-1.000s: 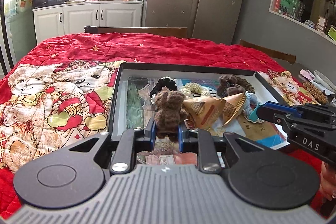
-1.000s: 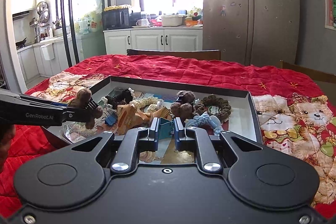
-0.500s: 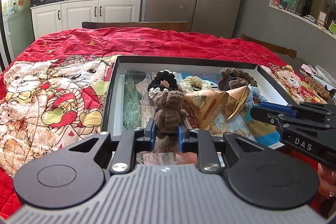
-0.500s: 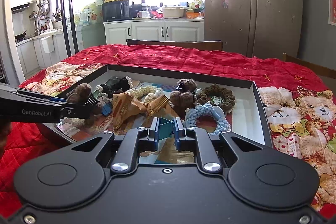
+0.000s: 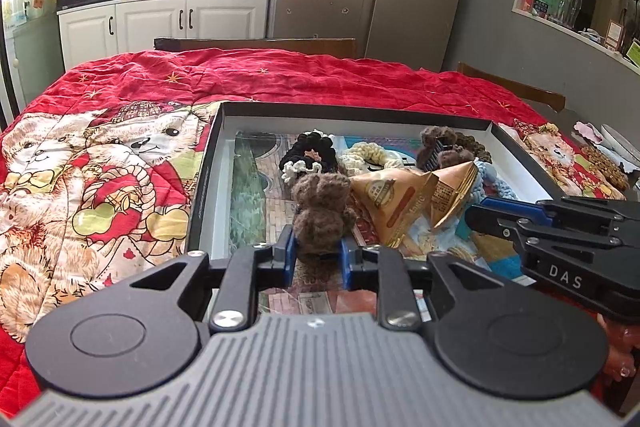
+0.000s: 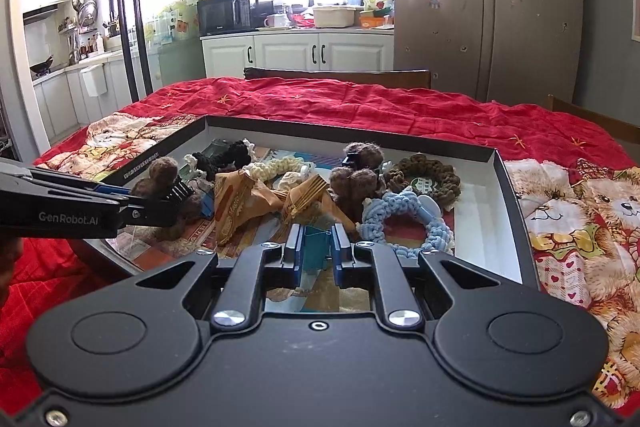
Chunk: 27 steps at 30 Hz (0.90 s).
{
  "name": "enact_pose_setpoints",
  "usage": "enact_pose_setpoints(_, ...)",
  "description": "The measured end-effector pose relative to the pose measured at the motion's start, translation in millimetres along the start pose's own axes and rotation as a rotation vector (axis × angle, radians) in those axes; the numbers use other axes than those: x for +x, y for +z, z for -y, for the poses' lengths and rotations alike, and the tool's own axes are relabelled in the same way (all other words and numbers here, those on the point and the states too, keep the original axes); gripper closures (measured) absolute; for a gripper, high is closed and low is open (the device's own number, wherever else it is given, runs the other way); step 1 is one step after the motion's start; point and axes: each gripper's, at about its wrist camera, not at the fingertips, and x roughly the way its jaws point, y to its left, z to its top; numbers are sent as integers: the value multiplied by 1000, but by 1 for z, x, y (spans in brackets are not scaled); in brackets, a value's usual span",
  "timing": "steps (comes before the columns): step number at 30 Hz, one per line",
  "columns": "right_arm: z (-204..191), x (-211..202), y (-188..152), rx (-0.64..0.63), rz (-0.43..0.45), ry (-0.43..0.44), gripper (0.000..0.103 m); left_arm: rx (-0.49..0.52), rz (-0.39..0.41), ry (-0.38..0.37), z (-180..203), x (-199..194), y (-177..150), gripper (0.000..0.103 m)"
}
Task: Organize objects
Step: 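Open left gripper to drop bear in box while right gripper releases teal clip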
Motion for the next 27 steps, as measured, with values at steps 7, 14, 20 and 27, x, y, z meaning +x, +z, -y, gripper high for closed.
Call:
enact_pose_setpoints(7,0,0,0,-1,-1,-1,86,-8,0,-5,-1,0,-1,60)
enact_pose_setpoints(14,0,0,0,-1,-2,2,85,2,7,1,0,-1,-1,56)
enact_pose_setpoints(20,-2,-2,0,-16,14,-12,75,16,17,15,2,-5,-1,52)
enact_pose_setpoints(27,-3,-8,-1,-17,19,-12,75,22,39,40,4,-15,-2,39)
